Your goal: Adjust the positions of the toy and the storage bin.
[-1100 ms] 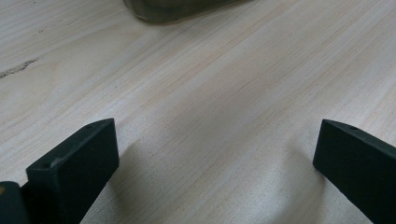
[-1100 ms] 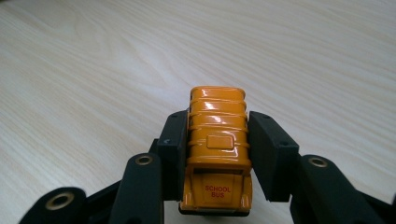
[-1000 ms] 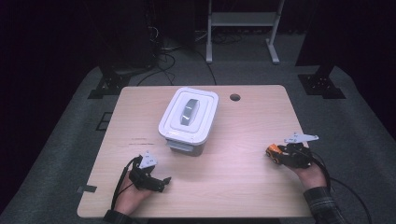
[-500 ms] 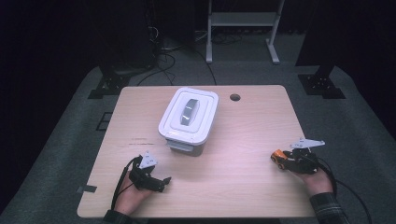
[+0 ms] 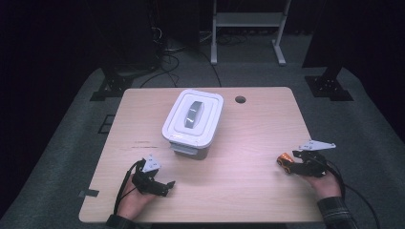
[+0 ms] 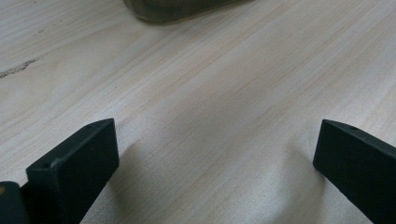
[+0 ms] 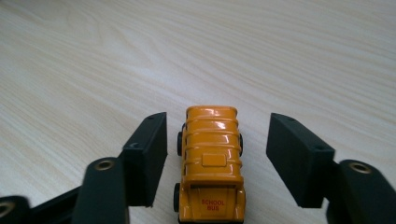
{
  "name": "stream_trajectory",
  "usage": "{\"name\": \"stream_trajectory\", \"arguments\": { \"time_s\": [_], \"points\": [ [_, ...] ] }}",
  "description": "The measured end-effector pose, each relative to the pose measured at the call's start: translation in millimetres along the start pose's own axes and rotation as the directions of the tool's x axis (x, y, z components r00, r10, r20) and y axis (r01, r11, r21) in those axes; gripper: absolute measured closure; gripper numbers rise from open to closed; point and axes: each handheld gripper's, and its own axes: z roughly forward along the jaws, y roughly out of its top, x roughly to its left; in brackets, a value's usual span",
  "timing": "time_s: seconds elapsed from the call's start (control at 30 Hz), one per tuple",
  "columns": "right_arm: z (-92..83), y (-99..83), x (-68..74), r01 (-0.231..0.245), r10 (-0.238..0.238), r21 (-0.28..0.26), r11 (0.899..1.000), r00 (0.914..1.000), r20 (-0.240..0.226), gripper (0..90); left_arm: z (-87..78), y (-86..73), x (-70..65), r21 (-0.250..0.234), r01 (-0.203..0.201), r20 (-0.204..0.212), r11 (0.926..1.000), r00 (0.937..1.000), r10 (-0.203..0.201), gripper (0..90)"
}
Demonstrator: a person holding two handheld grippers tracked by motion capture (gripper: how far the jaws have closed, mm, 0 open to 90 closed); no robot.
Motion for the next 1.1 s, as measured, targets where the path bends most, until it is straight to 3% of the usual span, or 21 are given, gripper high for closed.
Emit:
{"name": "stream_trajectory", "arguments": {
  "time_s": [0.3,0.43,0.67,1.1],
  "points": [
    [-0.3,8.2,7.3,-0.001,0.001,-0.035,0.999,0.9999,-0.013,16.1,-1.3,1.7,1.3,0.014,0.015,0.012,0.9998,0.9998,-0.015,0.0],
    [1.8,13.5,15.2,0.004,-0.007,-0.053,0.999,0.9990,-0.045,11.9,-2.0,2.3,2.2,0.020,0.022,0.017,0.9996,0.9996,-0.023,0.0],
    [9.1,22.5,36.9,0.054,-0.062,-0.080,0.995,0.9924,-0.106,1.8,-4.3,2.9,4.6,0.026,0.035,0.024,0.9991,0.9991,-0.036,0.0],
    [35.7,25.9,74.6,0.116,-0.132,-0.090,0.989,0.9704,-0.202,0.9,-7.8,3.9,9.8,0.014,0.062,0.044,0.9979,0.9970,-0.063,0.0]
  ]
}}
